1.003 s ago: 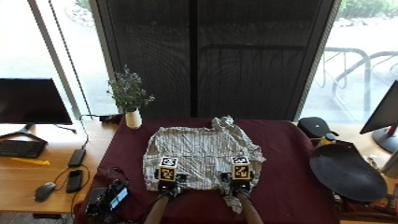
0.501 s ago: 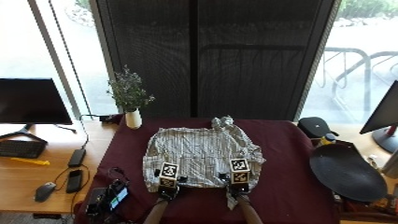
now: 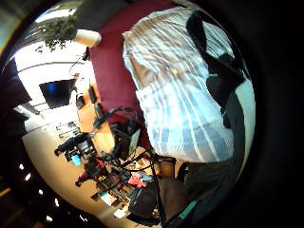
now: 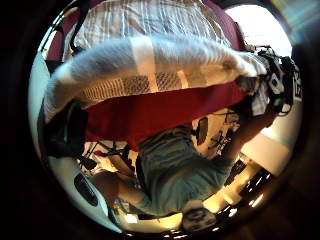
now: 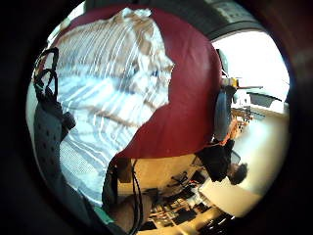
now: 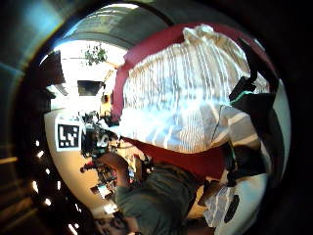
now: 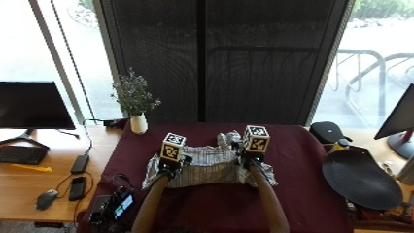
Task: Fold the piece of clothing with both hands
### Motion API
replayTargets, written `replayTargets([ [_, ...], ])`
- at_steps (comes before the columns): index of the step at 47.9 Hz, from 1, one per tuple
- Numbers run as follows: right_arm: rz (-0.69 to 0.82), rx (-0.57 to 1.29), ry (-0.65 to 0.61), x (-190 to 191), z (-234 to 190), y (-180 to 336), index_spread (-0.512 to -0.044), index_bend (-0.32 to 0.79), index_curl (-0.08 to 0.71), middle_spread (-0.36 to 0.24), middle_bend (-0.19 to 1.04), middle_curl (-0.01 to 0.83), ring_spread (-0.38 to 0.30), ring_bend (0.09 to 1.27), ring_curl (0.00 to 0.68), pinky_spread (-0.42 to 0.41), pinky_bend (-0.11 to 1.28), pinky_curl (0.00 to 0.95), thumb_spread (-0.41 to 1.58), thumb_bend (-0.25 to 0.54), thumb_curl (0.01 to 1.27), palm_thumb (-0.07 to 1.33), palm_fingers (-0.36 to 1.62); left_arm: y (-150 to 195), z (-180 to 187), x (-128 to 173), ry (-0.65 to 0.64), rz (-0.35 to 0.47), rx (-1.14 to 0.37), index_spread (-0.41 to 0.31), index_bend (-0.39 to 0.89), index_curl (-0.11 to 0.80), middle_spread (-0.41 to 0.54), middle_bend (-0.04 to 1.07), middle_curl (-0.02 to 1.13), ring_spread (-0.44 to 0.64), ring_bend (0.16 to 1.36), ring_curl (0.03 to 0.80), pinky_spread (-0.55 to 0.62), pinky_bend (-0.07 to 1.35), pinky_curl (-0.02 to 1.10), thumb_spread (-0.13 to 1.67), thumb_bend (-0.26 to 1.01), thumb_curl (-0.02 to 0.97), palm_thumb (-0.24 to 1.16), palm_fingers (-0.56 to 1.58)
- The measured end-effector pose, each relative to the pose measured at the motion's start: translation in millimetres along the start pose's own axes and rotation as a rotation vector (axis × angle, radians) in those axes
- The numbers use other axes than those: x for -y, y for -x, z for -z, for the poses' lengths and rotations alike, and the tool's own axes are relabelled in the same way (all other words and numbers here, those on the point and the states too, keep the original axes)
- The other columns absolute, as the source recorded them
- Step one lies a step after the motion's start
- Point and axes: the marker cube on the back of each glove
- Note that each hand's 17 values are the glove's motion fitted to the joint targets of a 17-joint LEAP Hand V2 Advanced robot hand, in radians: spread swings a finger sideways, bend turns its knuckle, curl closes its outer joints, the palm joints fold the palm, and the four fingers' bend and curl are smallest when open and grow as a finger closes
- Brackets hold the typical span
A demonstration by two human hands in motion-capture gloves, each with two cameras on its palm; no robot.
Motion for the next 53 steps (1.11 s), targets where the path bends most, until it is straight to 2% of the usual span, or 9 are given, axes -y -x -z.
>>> replayTargets([
  [4,0.019,-0.020,-0.126,52,30,19,-0.272,0.11,0.319,-0.191,0.32,0.428,-0.250,0.69,0.427,-0.297,0.53,0.365,0.96,0.004,0.48,1.09,1.29,11,18,45,0.028,0.092,0.016,-0.308,0.19,0.452,-0.347,0.47,0.50,-0.37,0.60,0.391,-0.12,0.15,0.30,1.24,0.01,0.359,0.76,1.21],
  [10,-0.025,-0.188,-0.231,91,64,56,-0.279,0.12,0.315,-0.199,0.35,0.445,-0.252,0.71,0.436,-0.312,0.55,0.372,0.94,-0.013,0.47,1.10,1.28,28,50,76,-0.048,0.282,0.079,-0.305,0.20,0.467,-0.349,0.49,0.51,-0.37,0.63,0.404,-0.11,0.12,0.29,1.31,0.02,0.345,0.79,1.17],
  [21,-0.137,-0.296,-0.324,173,25,75,-0.292,0.14,0.318,-0.210,0.36,0.456,-0.249,0.71,0.441,-0.320,0.56,0.376,0.91,-0.018,0.45,1.11,1.29,37,4,162,-0.200,0.288,-0.020,-0.302,0.20,0.495,-0.346,0.51,0.52,-0.38,0.68,0.428,-0.07,0.10,0.25,1.38,0.02,0.321,0.81,1.16],
  [25,-0.176,-0.346,-0.322,167,15,70,-0.293,0.14,0.322,-0.214,0.37,0.462,-0.245,0.72,0.443,-0.330,0.56,0.378,0.89,-0.029,0.44,1.09,1.29,36,-11,166,-0.258,0.283,-0.112,-0.301,0.20,0.502,-0.346,0.51,0.52,-0.37,0.70,0.436,-0.06,0.11,0.23,1.39,0.02,0.314,0.81,1.16],
  [30,-0.174,-0.322,-0.330,156,20,63,-0.298,0.12,0.315,-0.218,0.34,0.459,-0.246,0.64,0.424,-0.291,0.60,0.386,0.87,-0.059,0.42,1.00,1.15,50,-18,162,-0.370,0.400,-0.132,-0.257,0.06,0.461,-0.331,0.56,0.54,-0.34,0.68,0.435,-0.01,0.14,0.23,1.37,-0.01,0.308,0.78,0.98],
  [37,-0.223,-0.147,-0.617,145,56,29,-0.306,0.12,0.305,-0.231,0.20,0.426,-0.235,0.56,0.410,-0.211,0.61,0.392,0.88,-0.058,0.38,0.87,1.00,55,-7,162,-0.564,0.412,-0.081,-0.199,0.04,0.390,-0.293,0.54,0.54,-0.28,0.67,0.442,0.03,0.21,0.27,1.31,-0.02,0.310,0.75,0.85],
  [42,-0.386,-0.102,-0.398,101,37,-22,-0.305,0.13,0.303,-0.221,0.17,0.415,-0.213,0.53,0.399,-0.166,0.57,0.376,0.95,-0.006,0.38,0.89,0.98,56,-4,158,-0.656,0.389,0.010,-0.171,0.05,0.347,-0.262,0.47,0.52,-0.24,0.65,0.431,0.06,0.26,0.30,1.27,-0.02,0.316,0.74,0.75],
  [47,-0.411,0.027,-0.385,97,6,-75,-0.298,0.10,0.297,-0.184,0.15,0.405,-0.171,0.51,0.401,-0.102,0.57,0.381,1.02,-0.006,0.40,0.91,0.88,42,-12,147,-0.691,0.338,0.022,-0.156,0.08,0.321,-0.243,0.43,0.51,-0.21,0.64,0.423,0.08,0.28,0.32,1.24,-0.02,0.321,0.73,0.72],
  [53,-0.480,0.152,-0.194,28,-22,-101,-0.288,0.05,0.264,-0.134,0.14,0.381,-0.118,0.53,0.410,-0.028,0.64,0.395,1.10,-0.040,0.39,0.83,0.75,20,-36,153,-0.693,0.267,-0.007,-0.158,0.12,0.315,-0.232,0.40,0.49,-0.19,0.62,0.407,0.10,0.26,0.33,1.22,-0.03,0.319,0.67,0.73],
])
